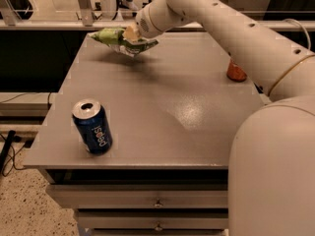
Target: Pick green jalapeno chip bag
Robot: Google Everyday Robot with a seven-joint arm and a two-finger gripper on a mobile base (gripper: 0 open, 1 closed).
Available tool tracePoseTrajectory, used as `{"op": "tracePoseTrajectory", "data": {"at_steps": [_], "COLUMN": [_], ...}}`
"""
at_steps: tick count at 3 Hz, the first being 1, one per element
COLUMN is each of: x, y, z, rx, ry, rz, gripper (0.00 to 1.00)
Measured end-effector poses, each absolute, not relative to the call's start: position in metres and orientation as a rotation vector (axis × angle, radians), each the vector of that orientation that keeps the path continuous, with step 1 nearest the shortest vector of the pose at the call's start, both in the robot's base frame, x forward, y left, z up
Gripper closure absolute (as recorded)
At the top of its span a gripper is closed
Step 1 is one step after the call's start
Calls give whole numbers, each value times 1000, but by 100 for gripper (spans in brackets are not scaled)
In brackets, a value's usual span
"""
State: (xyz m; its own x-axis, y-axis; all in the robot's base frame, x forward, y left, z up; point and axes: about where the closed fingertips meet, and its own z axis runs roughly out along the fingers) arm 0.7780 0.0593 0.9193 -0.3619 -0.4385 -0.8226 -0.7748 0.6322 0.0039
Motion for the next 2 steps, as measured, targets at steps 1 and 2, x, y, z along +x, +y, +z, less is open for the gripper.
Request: {"op": "tracePoseTrajectory", "data": {"at_steps": [1,2], "x": [772,768], "y": [65,55], "z": [986,1033], "rx": [-952,-948], "ry": [1785,1664], "rz": [501,461], "gripper": [100,100]}}
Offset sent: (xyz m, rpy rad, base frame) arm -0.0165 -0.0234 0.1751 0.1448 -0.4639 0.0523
